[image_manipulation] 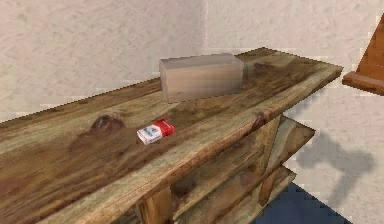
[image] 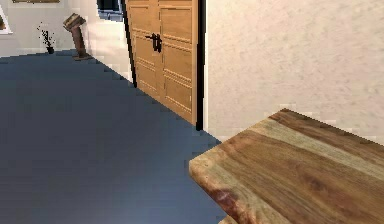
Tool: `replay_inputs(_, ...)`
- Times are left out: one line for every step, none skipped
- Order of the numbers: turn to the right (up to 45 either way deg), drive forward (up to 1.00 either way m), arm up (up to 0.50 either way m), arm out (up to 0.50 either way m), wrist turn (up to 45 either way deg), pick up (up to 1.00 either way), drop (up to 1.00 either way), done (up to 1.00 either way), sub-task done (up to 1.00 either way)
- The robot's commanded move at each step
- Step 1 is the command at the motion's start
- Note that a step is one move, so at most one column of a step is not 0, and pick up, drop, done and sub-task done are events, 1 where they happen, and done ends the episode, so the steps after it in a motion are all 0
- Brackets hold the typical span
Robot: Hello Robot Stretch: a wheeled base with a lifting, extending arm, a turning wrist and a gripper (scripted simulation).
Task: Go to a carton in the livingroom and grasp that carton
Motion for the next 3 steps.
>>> replay_inputs(0.0, 0.0, 0.38, 0.0, 0.0, 0.0, 0.0, 0.0, 0.0)
replay_inputs(0.0, 0.0, 0.0, 0.14, 0.0, 0.0, 0.0, 0.0, 0.0)
replay_inputs(0.0, 0.0, 0.0, 0.02, 0.0, 0.0, 0.0, 0.0, 0.0)
